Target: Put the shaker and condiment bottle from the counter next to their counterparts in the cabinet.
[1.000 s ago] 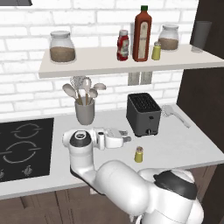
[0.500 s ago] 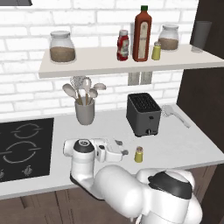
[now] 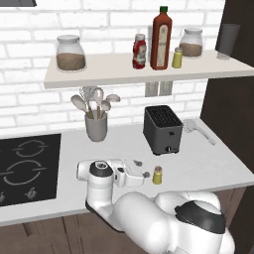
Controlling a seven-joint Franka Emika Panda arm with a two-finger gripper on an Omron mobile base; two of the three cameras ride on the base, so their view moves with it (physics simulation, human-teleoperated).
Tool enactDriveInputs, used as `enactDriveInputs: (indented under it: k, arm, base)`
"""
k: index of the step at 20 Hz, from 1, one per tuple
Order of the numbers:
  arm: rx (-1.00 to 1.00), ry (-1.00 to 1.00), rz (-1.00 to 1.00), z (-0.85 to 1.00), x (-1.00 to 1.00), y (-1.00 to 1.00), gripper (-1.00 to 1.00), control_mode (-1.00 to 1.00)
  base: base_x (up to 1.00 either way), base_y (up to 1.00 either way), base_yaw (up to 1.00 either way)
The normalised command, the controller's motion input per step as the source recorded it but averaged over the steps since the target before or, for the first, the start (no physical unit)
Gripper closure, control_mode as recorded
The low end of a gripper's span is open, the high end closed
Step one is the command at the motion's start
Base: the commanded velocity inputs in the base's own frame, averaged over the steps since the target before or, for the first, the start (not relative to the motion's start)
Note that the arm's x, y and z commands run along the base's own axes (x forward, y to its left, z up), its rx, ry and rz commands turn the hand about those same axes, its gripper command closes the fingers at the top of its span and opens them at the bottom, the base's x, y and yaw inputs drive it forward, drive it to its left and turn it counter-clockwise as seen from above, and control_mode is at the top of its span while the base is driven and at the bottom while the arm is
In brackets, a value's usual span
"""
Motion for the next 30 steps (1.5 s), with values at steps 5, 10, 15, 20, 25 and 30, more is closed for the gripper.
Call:
enactDriveInputs:
  k: [5,10,15,20,25,30]
  arm:
    - [0.0,0.0,0.01,-0.19,0.0,-0.5,-1.0,-1.0]
    - [0.0,0.0,0.04,-0.16,0.0,-0.36,-1.0,-1.0]
    - [0.0,0.0,0.13,-0.19,0.0,0.0,-1.0,-1.0]
    - [0.0,0.0,0.0,0.0,0.0,0.0,-1.0,-1.0]
    - [0.0,0.02,0.0,-0.01,0.0,0.0,-1.0,-1.0]
    - [0.0,0.02,0.0,0.0,0.0,0.0,-1.0,-1.0]
  base:
    - [0.0,0.0,0.0]
    - [0.0,0.0,0.0]
    - [0.0,0.0,0.0]
    - [0.0,0.0,0.0]
    - [0.0,0.0,0.0]
    - [0.0,0.0,0.0]
